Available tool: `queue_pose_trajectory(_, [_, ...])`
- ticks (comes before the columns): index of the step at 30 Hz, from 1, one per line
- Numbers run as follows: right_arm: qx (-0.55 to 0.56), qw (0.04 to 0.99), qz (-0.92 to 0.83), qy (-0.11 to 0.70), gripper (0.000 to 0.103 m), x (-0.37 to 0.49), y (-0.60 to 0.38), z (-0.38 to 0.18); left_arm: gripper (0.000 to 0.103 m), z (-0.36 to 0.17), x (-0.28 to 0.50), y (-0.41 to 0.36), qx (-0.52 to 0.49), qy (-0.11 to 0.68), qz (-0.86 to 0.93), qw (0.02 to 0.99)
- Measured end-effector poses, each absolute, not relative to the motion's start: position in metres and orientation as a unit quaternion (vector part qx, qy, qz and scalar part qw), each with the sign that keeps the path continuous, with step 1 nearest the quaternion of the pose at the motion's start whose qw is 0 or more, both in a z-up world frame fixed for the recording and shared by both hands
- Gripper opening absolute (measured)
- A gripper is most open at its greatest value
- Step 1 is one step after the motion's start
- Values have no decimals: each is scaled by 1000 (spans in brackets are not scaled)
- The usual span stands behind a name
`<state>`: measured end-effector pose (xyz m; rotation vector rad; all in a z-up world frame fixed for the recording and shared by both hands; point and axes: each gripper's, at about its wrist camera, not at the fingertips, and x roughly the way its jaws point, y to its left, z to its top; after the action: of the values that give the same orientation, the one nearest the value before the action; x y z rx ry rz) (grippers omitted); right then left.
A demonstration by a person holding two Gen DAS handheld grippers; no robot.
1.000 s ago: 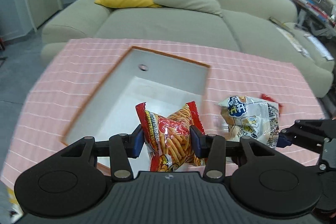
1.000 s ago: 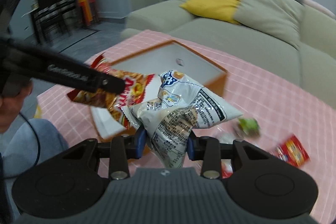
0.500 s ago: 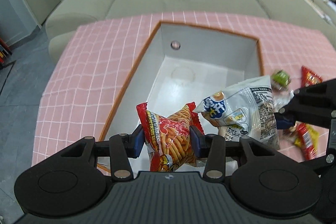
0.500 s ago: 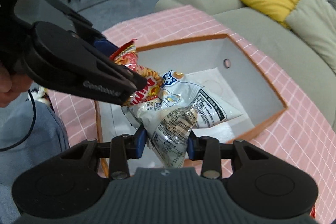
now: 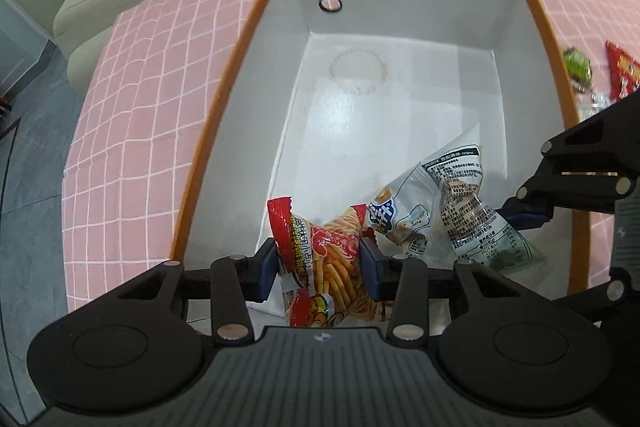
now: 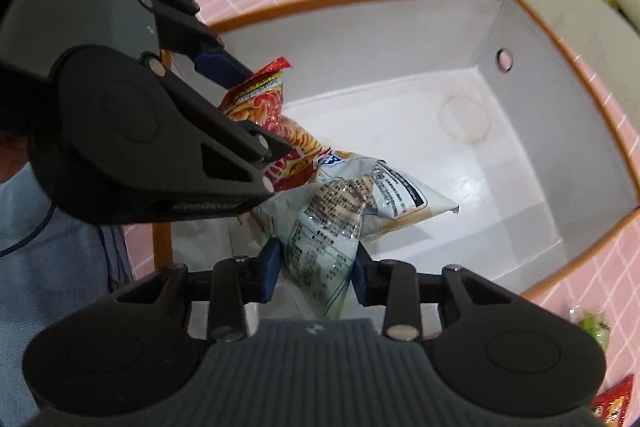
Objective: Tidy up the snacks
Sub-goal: 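Carry both bags into the orange shoebox and open both tools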
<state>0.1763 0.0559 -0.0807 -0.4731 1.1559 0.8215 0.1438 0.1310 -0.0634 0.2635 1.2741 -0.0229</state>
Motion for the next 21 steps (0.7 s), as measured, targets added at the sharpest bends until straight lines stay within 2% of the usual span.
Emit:
queue_pose_trajectory(5, [-211, 720, 373, 546, 34, 182, 58, -92, 48, -72, 145, 132, 120, 604, -12, 788])
queue_pose_trajectory(12, [-218, 725, 374, 536, 42, 176, 60, -86, 51, -66, 142, 130, 118, 600, -11, 791])
queue_pose_trajectory(19, [-229, 744, 368, 508, 72, 164, 57, -65, 61, -45, 134, 130, 116, 584, -7, 803])
queue_pose_trajectory(21, [-240, 750, 365, 496, 78, 156, 56, -56, 62, -38, 130, 128, 118, 578, -8, 808])
